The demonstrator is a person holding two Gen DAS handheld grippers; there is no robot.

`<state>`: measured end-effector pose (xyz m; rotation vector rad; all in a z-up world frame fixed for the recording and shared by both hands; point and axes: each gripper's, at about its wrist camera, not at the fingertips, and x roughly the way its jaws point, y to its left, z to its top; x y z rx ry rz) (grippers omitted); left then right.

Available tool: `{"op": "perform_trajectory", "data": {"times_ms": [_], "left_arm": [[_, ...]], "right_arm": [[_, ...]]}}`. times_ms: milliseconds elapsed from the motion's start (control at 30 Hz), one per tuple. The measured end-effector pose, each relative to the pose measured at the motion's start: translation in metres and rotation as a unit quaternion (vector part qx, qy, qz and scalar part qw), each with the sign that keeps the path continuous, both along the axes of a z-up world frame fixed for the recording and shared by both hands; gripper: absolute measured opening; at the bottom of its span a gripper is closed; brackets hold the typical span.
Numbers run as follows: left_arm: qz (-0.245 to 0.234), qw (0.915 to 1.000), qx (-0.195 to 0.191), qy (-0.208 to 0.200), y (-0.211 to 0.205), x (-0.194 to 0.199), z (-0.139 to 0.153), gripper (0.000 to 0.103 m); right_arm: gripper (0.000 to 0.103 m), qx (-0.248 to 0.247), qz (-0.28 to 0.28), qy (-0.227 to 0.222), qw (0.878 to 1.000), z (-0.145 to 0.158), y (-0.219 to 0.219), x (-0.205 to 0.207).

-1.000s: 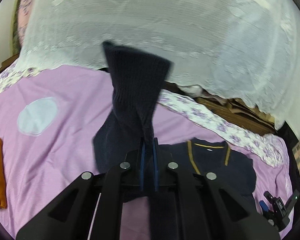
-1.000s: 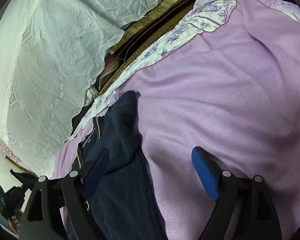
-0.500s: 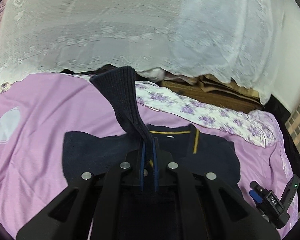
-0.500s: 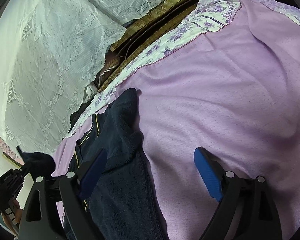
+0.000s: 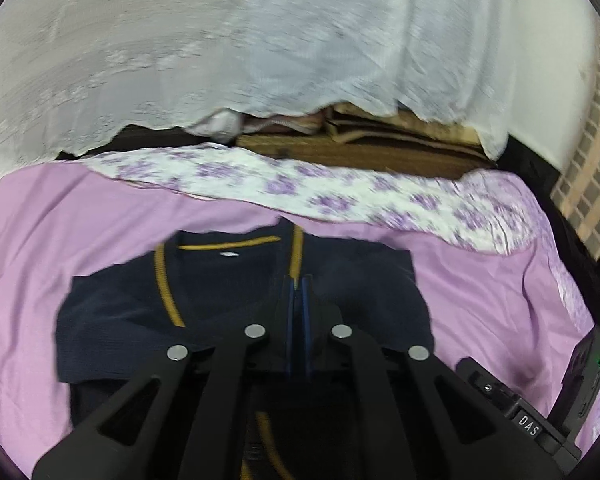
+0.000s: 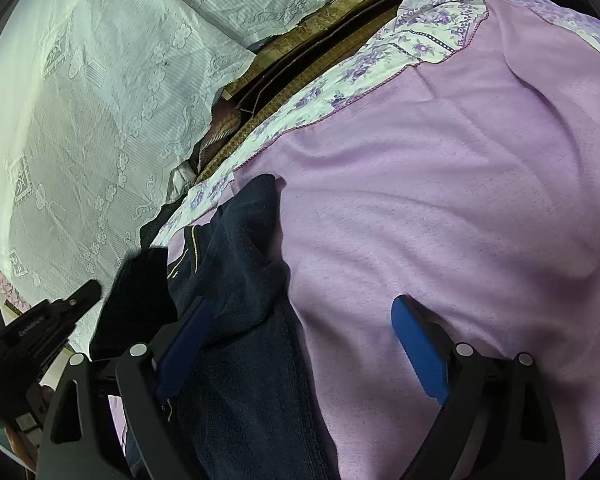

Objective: Fold small clothes

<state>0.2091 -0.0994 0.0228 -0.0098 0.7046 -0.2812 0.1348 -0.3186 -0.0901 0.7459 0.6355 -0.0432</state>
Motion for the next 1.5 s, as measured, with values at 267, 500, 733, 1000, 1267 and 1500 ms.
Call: {"op": "perform_trajectory", "data": {"times_ms": [267,500,733,1000,1267,1500], "left_arm": [[-0.027,0.9991,0.026,0.017,-0.009,-0.019,-0.017,0.007],[0.05,0.9972,0.047,-0.03,0.078,-0.049,-0.003,0.064],[0.139,0.9864,0.087,-0.004,0.16,-0.054,-0.039,0.069],[0.159,0.9795,0.085,0.09,0.186,-0.024,-0.093,0.071],[0.173,0.978,0.066,0.097,0.196,-0.022,-0.097,0.085],[0.191,0.9754,0.061,0.092,0.201,-0.017,-0.095,0.085]], "right_arm": [[0.092,0.004,0.001,-0.003,1.0,0.0,0.0,0.001],[0.083,0.039,0.011,-0.045,0.998,0.011,-0.004,-0.011],[0.054,0.101,0.185,-0.026,0.977,0.011,0.05,0.003],[0.049,0.076,0.21,0.03,0.974,0.001,0.078,0.024],[0.015,-0.026,0.221,0.05,0.974,0.004,0.114,0.049],[0.009,-0.117,0.201,-0.046,0.972,0.077,0.109,0.063]]}}
